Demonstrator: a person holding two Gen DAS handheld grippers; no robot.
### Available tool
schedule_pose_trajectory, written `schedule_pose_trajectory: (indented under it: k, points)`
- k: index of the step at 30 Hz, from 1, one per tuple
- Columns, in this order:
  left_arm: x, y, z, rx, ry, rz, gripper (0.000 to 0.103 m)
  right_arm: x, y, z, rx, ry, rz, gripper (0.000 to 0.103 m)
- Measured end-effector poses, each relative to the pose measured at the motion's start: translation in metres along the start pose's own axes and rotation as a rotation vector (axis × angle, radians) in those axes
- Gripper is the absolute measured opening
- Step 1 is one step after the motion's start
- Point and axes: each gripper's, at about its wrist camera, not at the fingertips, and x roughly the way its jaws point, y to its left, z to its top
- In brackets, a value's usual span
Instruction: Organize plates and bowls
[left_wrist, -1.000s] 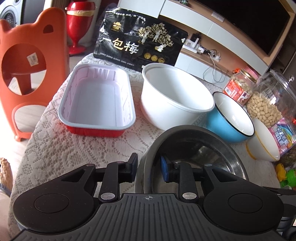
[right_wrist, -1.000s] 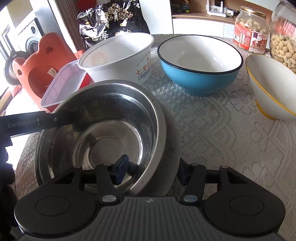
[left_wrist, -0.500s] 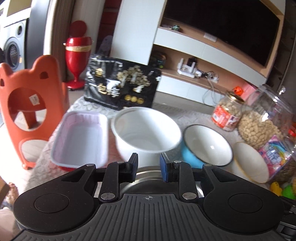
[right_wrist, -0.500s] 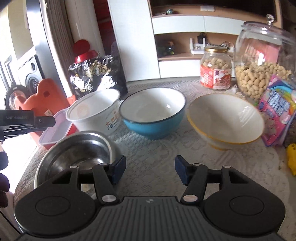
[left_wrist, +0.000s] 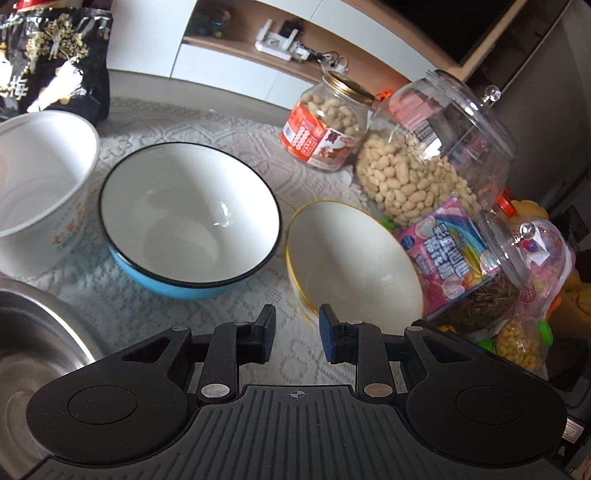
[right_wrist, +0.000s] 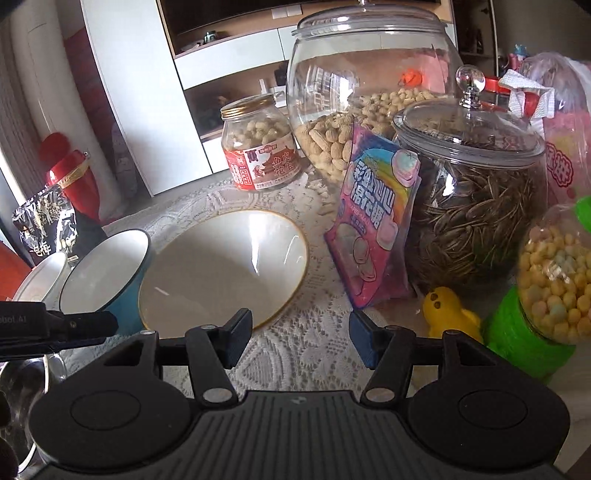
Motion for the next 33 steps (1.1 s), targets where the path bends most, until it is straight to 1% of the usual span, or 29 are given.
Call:
schedule_pose_trajectory:
  k: [5,8,10,11,13,15,16,19,23,28,33]
  points:
    - [0.029,-0.011,0.007,-0.005,0.004,0.029,0.028,0.028,0.004,0.019,-0.068,-0.016,0.005,0.059]
    - [0.043,-0.013,0.01,0.002,0.008,0.054,0.028,0.049,0.006,0.032,-0.088,-0.016,0.008,0.057]
    - [0.052,-0.013,0.011,-0.001,0.021,0.058,0.026,0.066,0.005,0.04,-0.089,0.005,0.022,0.048]
    - [0.057,-0.012,0.011,-0.002,0.028,0.058,0.027,0.075,0.004,0.043,-0.083,0.027,0.036,0.045]
    - [0.064,-0.014,0.011,0.008,0.037,0.063,0.027,0.09,0.0,0.045,-0.054,0.072,0.065,0.033]
    - [0.066,-0.016,0.01,0.032,0.04,0.075,0.026,0.1,-0.003,0.043,-0.026,0.12,0.114,0.025]
    - [0.066,-0.017,0.009,0.046,0.04,0.08,0.026,0.101,-0.002,0.042,-0.022,0.129,0.119,0.025]
    - [0.062,-0.017,0.006,0.087,0.047,0.084,0.025,0.093,0.002,0.037,-0.06,0.13,0.109,0.024]
    - [0.045,-0.009,-0.005,0.101,0.079,0.087,0.025,0.074,0.005,0.026,-0.075,0.155,0.121,0.024]
    - [0.016,-0.003,-0.03,0.124,0.127,0.092,0.025,0.042,0.012,-0.001,-0.104,0.199,0.152,0.024]
    - [-0.011,0.004,-0.051,0.127,0.143,0.086,0.025,0.016,0.022,-0.029,-0.137,0.249,0.165,0.024]
